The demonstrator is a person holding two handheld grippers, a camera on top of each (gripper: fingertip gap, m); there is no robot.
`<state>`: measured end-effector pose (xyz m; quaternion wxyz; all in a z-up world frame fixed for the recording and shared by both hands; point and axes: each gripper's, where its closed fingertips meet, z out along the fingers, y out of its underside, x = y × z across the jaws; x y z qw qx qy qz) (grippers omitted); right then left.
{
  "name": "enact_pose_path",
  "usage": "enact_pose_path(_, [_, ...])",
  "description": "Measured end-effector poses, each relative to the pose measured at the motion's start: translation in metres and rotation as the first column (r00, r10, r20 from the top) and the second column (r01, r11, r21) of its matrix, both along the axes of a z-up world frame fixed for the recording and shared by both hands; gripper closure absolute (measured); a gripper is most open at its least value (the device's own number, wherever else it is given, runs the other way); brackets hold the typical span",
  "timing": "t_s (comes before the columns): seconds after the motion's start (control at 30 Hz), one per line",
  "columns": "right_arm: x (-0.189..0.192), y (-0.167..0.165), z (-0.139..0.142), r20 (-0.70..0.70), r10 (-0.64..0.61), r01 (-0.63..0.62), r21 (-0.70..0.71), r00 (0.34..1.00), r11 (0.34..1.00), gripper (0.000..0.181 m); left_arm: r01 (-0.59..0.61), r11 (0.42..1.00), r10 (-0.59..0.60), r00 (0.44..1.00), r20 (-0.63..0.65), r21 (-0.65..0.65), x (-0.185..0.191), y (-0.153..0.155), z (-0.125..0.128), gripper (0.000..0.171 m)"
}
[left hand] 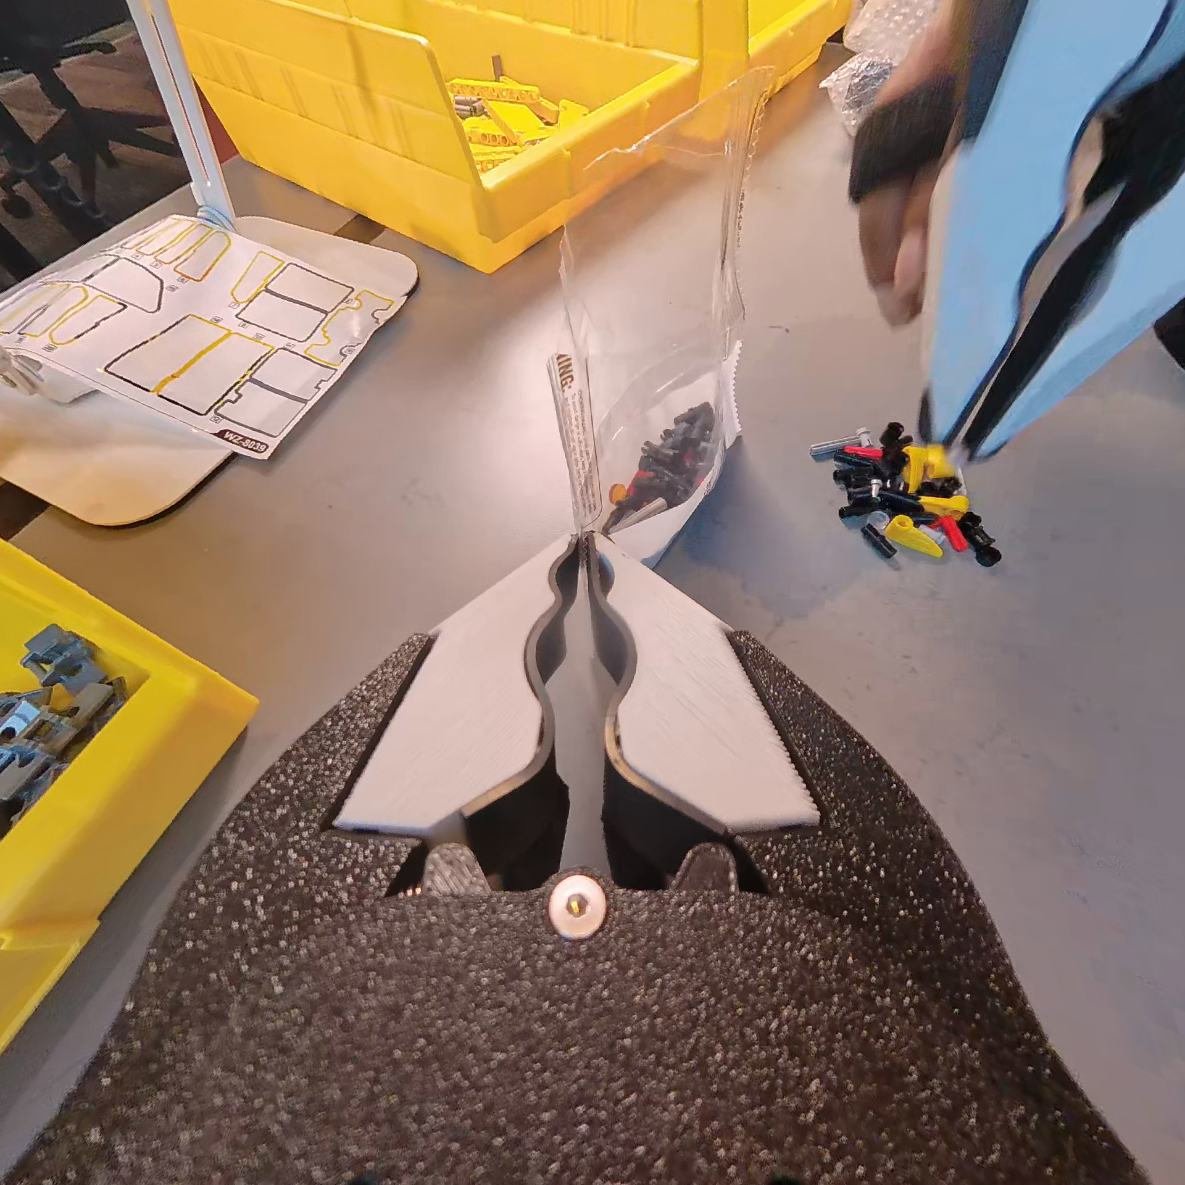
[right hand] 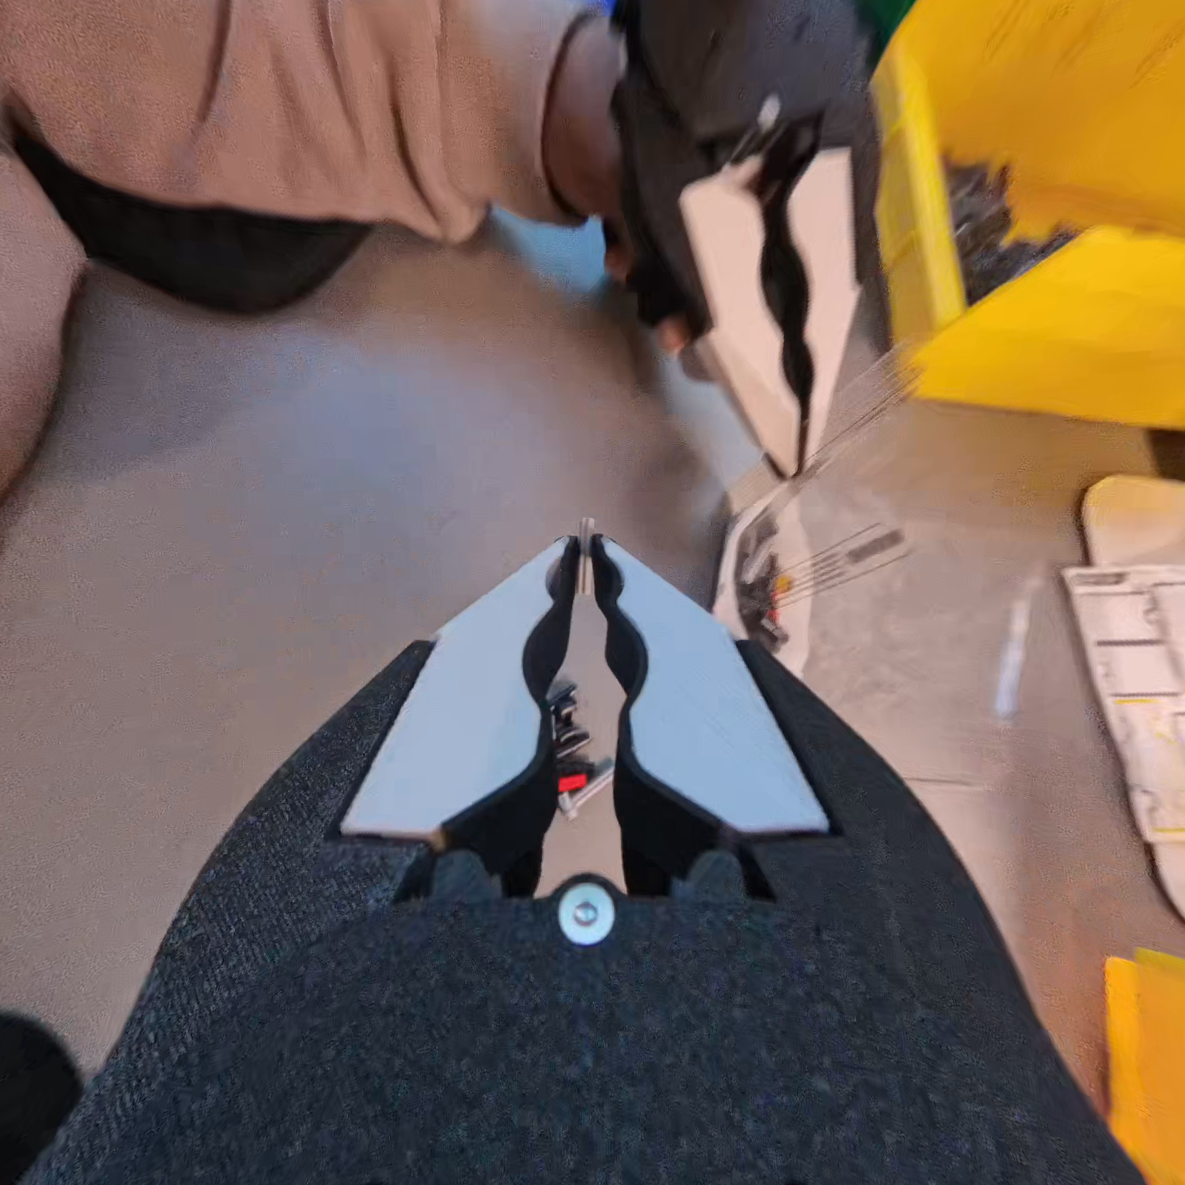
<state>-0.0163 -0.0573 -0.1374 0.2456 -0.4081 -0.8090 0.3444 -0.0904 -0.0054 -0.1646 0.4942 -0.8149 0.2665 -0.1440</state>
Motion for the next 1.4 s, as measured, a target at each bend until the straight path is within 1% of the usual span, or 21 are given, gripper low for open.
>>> enact_pose_path(0.03, [-0.008, 0.002, 0.030, -0.131, -0.033, 0.031, -0.019, 0.991, 0.999, 0.178, 0.014, 1.000, -0.014, 1.000, 0.001, 0.004, 0.002, -0.001, 0.000, 0.171])
enact_pose_path(0.07, [-0.016, 0.009, 0.060, -0.256, -0.089, 0.081, -0.040, 0.963, 0.996, 0.178, 0.035, 0.999, -0.035, 0.999, 0.004, 0.007, 0.005, -0.002, 0.001, 0.171])
enact_pose_path(0.1, [-0.020, 0.016, 0.083, -0.343, -0.146, 0.132, -0.062, 0.928, 0.989, 0.178, 0.056, 0.998, -0.056, 0.998, 0.004, 0.015, 0.008, -0.004, 0.002, 0.171])
enact_pose_path(0.13, [-0.023, 0.025, 0.096, -0.383, -0.193, 0.181, -0.067, 0.903, 0.981, 0.178, 0.073, 0.997, -0.073, 0.997, 0.004, 0.027, 0.011, -0.005, 0.003, 0.171])
enact_pose_path(0.17, [-0.025, 0.034, 0.097, -0.389, -0.229, 0.233, -0.039, 0.892, 0.972, 0.177, 0.086, 0.996, -0.086, 0.996, 0.007, 0.035, 0.013, -0.006, 0.005, 0.171])
enact_pose_path(0.23, [-0.029, 0.052, 0.079, -0.345, -0.275, 0.319, 0.077, 0.897, 0.945, 0.177, 0.101, 0.994, -0.102, 0.995, 0.007, 0.034, 0.017, -0.007, 0.005, 0.171])
enact_pose_path(0.27, [-0.030, 0.058, 0.067, -0.319, -0.286, 0.338, 0.119, 0.904, 0.934, 0.174, 0.102, 0.994, -0.102, 0.995, -0.001, 0.033, 0.017, -0.008, 0.004, 0.171])
enact_pose_path(0.3, [-0.031, 0.062, 0.062, -0.319, -0.298, 0.357, 0.144, 0.899, 0.923, 0.167, 0.101, 0.994, -0.101, 0.995, -0.007, 0.033, 0.017, -0.008, 0.003, 0.171])
enact_pose_path(0.37, [-0.029, 0.064, 0.069, -0.348, -0.301, 0.364, 0.132, 0.888, 0.922, 0.163, 0.100, 0.995, -0.100, 0.995, -0.010, 0.027, 0.017, -0.008, 0.003, 0.171])
enact_pose_path(0.43, [-0.023, 0.067, 0.091, -0.405, -0.310, 0.368, 0.072, 0.860, 0.927, 0.162, 0.076, 0.997, -0.075, 0.997, -0.027, 0.017, 0.012, -0.007, 0.000, 0.171])
enact_pose_path(0.47, [-0.016, 0.069, 0.095, -0.401, -0.308, 0.358, 0.054, 0.863, 0.932, 0.162, 0.061, 0.998, -0.061, 0.998, -0.026, 0.013, 0.010, -0.005, 0.000, 0.171])
enact_pose_path(0.53, [-0.001, 0.074, 0.082, -0.288, -0.306, 0.333, 0.049, 0.907, 0.942, 0.163, 0.020, 1.000, -0.020, 1.000, -0.016, -0.001, 0.004, -0.002, 0.000, 0.171])
enact_pose_path(0.6, [0.018, 0.076, 0.047, -0.097, -0.279, 0.286, 0.074, 0.955, 0.955, 0.164, -0.014, 1.000, 0.014, 1.000, -0.008, -0.008, -0.002, 0.001, 0.000, 0.171])
enact_pose_path(0.63, [0.028, 0.075, 0.025, 0.005, -0.257, 0.255, 0.086, 0.967, 0.963, 0.164, -0.026, 1.000, 0.026, 1.000, -0.004, -0.010, -0.004, 0.002, 0.000, 0.171])
enact_pose_path(0.7, [0.044, 0.066, -0.018, 0.206, -0.201, 0.190, 0.072, 0.958, 0.979, 0.164, -0.046, 0.999, 0.046, 0.999, 0.000, -0.014, -0.008, 0.003, -0.001, 0.171])
enact_pose_path(0.73, [0.051, 0.060, -0.035, 0.283, -0.168, 0.157, 0.061, 0.944, 0.986, 0.164, -0.052, 0.999, 0.052, 0.999, 0.000, -0.015, -0.009, 0.003, -0.001, 0.171])
enact_pose_path(0.77, [0.053, 0.056, -0.046, 0.320, -0.144, 0.134, 0.055, 0.936, 0.989, 0.164, -0.056, 0.998, 0.056, 0.998, -0.002, -0.016, -0.010, 0.003, -0.001, 0.171])
enact_pose_path(0.9, [0.054, 0.054, -0.061, 0.377, -0.141, 0.138, 0.036, 0.915, 0.990, 0.165, -0.061, 0.998, 0.060, 0.998, -0.017, -0.013, -0.012, 0.003, -0.001, 0.171])
enact_pose_path(1.0, [0.058, 0.059, -0.071, 0.408, -0.157, 0.136, 0.080, 0.899, 0.987, 0.167, -0.060, 0.998, 0.059, 0.998, -0.012, -0.013, -0.012, 0.004, -0.001, 0.171])
enact_pose_path(1.17, [0.055, 0.058, -0.071, 0.394, -0.158, 0.135, 0.084, 0.906, 0.987, 0.171, -0.058, 0.998, 0.058, 0.998, -0.013, -0.012, -0.012, 0.003, -0.001, 0.171])
enact_pose_path(1.4, [0.054, 0.057, -0.071, 0.393, -0.168, 0.144, 0.090, 0.904, 0.986, 0.169, -0.058, 0.998, 0.058, 0.998, -0.013, -0.012, -0.012, 0.003, -0.001, 0.171])
